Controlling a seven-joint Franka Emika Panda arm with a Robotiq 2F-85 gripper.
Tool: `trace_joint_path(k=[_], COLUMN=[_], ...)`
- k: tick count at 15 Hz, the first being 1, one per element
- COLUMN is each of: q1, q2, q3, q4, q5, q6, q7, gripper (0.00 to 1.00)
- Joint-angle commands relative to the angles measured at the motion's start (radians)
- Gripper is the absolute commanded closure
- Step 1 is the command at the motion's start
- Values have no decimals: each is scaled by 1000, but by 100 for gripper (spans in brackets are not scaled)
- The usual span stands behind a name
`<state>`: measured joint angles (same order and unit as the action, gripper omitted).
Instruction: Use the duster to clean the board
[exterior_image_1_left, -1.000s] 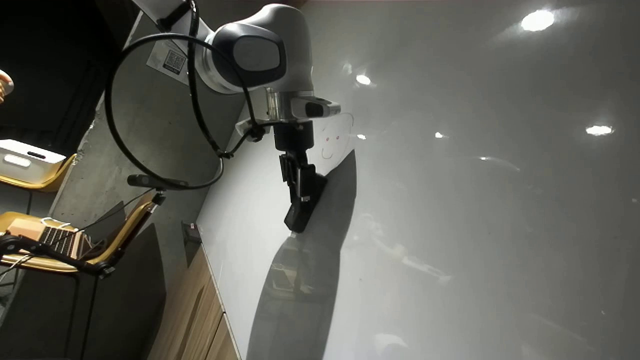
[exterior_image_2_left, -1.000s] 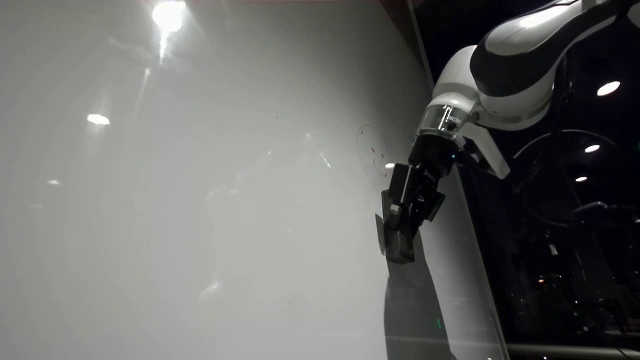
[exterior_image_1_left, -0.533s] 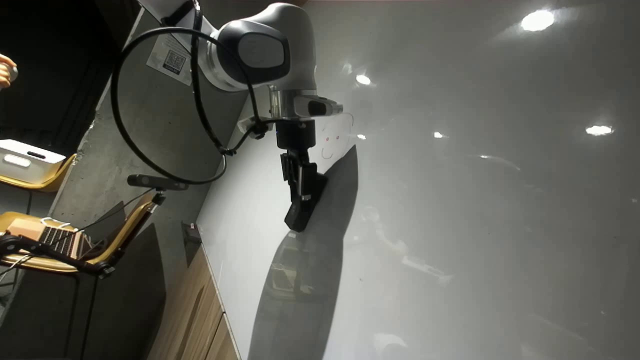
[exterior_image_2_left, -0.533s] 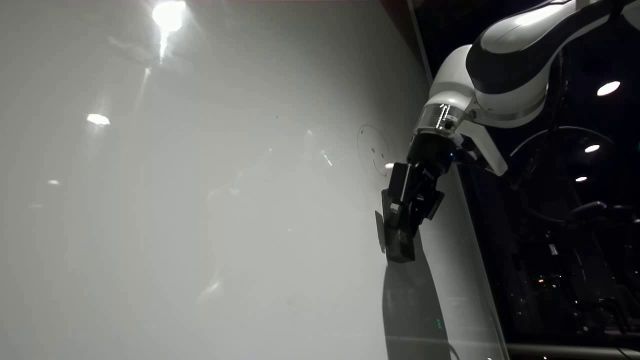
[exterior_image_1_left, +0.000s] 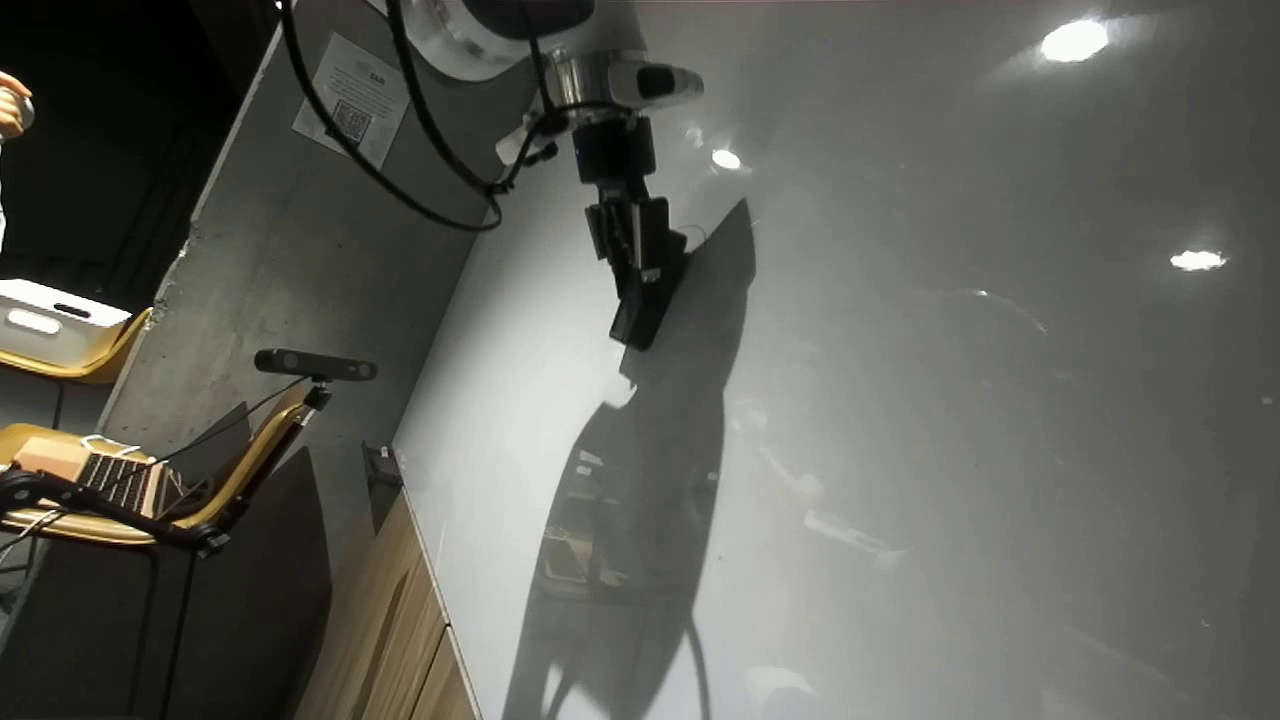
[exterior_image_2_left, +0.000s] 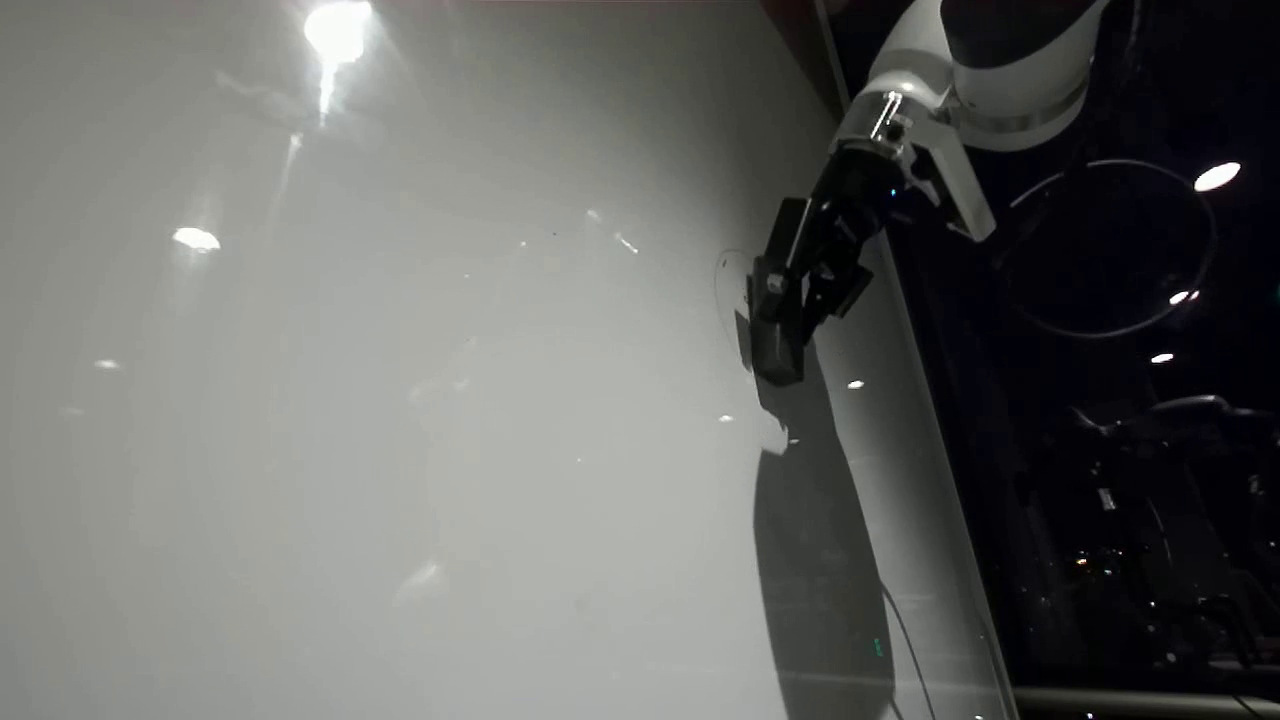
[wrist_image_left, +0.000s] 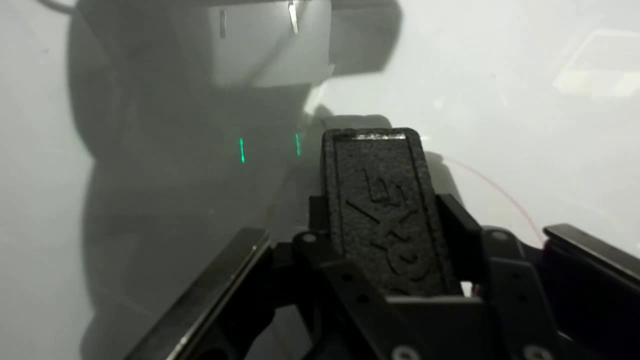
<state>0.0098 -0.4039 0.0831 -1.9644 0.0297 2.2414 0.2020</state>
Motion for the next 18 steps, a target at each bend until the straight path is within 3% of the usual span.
trace_joint_path(k=[1, 8, 18], q1=[-10, -18, -42], q2=[3, 20, 64], q3=[14, 2, -25], q4=[153, 291, 63], q5=[-25, -21, -26], q6=[-48, -77, 3], q7=[27, 18, 7], gripper=[69, 69, 69])
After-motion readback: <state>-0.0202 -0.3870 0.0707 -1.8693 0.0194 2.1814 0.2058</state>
